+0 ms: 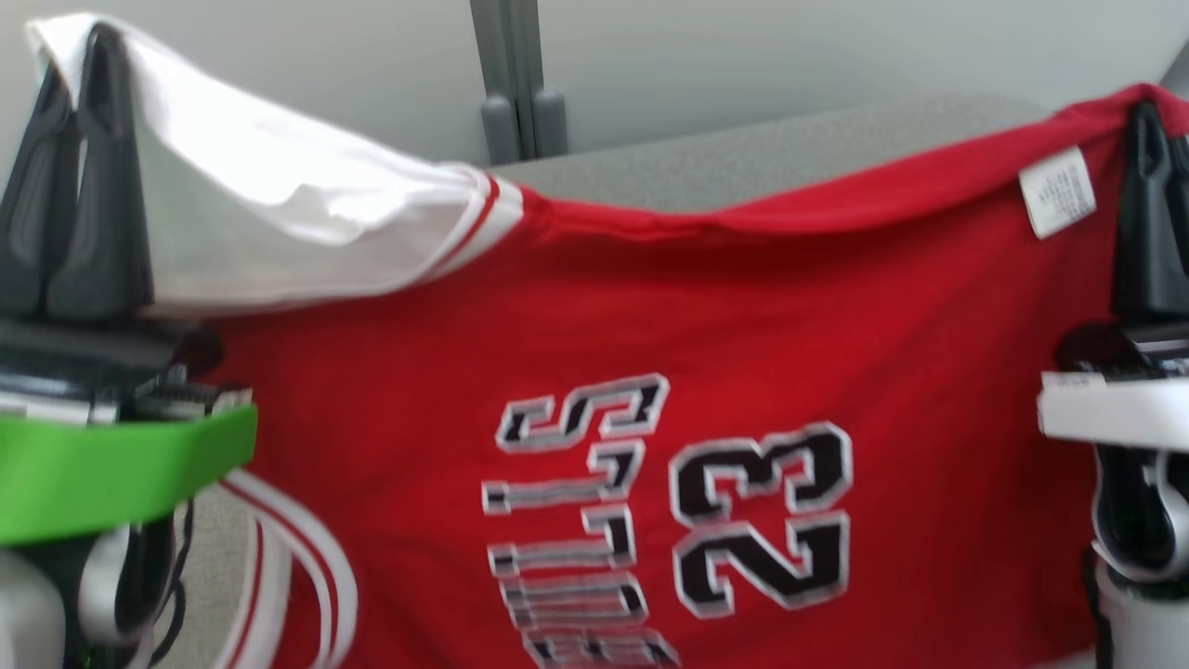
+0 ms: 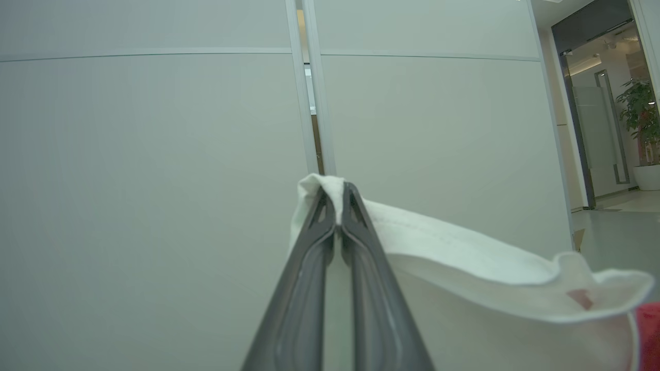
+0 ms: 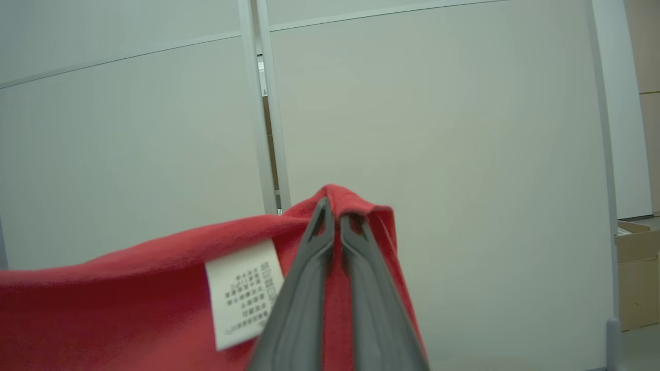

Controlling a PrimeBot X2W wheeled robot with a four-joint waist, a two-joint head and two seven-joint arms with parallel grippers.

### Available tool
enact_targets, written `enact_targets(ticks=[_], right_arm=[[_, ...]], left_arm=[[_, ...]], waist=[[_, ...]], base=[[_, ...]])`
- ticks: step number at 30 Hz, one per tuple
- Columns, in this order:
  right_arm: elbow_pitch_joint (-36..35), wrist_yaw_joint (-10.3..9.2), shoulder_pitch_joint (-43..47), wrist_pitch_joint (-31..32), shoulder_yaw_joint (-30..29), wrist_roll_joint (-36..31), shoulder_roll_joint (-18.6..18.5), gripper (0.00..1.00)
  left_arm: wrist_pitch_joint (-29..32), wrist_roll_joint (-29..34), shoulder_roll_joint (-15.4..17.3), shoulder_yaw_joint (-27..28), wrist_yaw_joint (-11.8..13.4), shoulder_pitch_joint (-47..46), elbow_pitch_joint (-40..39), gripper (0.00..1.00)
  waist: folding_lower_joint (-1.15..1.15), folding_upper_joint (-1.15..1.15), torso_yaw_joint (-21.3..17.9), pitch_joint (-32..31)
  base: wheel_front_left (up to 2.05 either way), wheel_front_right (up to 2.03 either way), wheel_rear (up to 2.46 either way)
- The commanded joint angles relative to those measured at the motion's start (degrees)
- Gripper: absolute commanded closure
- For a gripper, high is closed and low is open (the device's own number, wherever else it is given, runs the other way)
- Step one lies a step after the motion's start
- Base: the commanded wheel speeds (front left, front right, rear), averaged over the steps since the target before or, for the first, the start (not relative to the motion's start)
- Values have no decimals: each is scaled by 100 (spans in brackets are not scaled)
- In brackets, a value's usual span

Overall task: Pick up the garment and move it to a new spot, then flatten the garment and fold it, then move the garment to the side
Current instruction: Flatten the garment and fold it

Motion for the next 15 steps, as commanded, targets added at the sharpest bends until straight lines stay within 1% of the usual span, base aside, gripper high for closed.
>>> enact_targets(ticks=[1,4,6,7,8,10,13,15], right_arm=[[223,-7,-319,4,32,18,-1,100],[913,-5,-1100,18,221,-16,9,100],[1538,-5,-1897,26,293,32,1,100],[1896,-5,-2393,11,317,-49,-14,100],[2171,-5,-2826,-7,325,-164,-74,100],[2881,-5,-3792,-115,270,-373,-60,100],[3977,-5,-5106,-376,109,-822,-54,100],[4645,-5,-5782,-553,-10,-1213,-83,100]], left_arm=[[-42,-192,-108,-2,-59,-311,226,100],[-139,-436,-212,48,-210,-1068,958,100],[-211,-514,-281,73,-329,-1815,1621,100],[-243,-507,-292,63,-398,-2283,2020,100],[-264,-499,-324,54,-444,-2690,2324,100],[-393,-435,-398,60,-497,-3591,3096,100],[-764,-274,-539,60,-494,-4811,4183,100],[-1023,-201,-645,-19,-548,-5392,4740,100]], waist=[[0,0,110,574],[0,0,159,1062],[0,0,185,1400],[0,0,202,1584],[0,0,221,1749],[0,0,253,2038],[0,0,315,2357],[0,0,406,2529]], base=[[0,0,0],[0,0,0],[0,0,0],[0,0,0],[0,0,0],[0,0,0],[0,0,0],[0,0,0]])
